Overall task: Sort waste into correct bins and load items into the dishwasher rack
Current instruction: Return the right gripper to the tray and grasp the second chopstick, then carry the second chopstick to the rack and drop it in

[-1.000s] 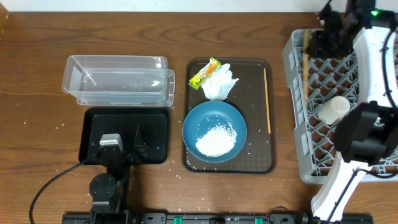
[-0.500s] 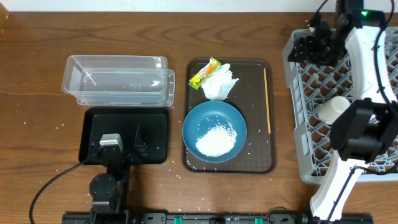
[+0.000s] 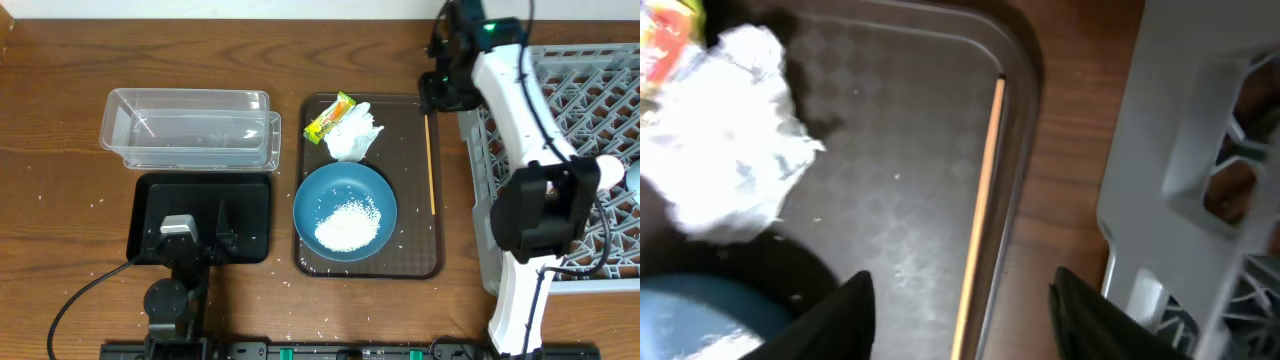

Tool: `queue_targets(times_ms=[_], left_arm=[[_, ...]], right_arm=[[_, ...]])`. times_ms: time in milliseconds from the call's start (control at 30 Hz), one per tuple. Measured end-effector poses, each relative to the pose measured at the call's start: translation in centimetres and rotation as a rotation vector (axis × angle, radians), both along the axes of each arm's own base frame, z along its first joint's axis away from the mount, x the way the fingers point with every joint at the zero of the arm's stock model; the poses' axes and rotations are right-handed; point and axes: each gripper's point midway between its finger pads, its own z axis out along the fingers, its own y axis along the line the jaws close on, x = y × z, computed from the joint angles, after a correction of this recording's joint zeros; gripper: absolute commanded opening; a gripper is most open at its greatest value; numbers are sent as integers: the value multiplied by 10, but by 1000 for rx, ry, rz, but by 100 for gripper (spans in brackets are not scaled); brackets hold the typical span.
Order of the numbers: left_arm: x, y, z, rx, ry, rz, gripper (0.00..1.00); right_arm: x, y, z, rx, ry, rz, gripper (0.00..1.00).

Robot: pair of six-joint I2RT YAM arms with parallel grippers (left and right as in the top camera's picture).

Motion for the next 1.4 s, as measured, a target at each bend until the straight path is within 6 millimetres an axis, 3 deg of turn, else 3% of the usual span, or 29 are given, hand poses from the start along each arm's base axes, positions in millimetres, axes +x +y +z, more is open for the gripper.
queue_targets(times_ms=[167,333,600,833,1000,1033,1300,1400], left_arm=[[0,0,0,0,0,0,97],[0,0,0,0,0,0,96],[0,0,0,0,0,0,97],[0,0,0,0,0,0,97],[0,0,0,0,0,0,97],[0,0,0,0,0,0,96],[0,0,0,0,0,0,96],[0,0,0,0,0,0,97]], right_arm=[[-7,9,-32,-49,15,-35,40],[-26,7,-68,-74,78,-75,39],[-45,4,-98,-77,130,-92,38],[-49,9,-109,-48,134,-91,36],[-50,4,-111,-65,118,-102,3],[-50,2,-111,-68,115,-106,1],[-56,4,-105,-53,152,-130,1],[-50,6,-85,-37,156,-135,1]])
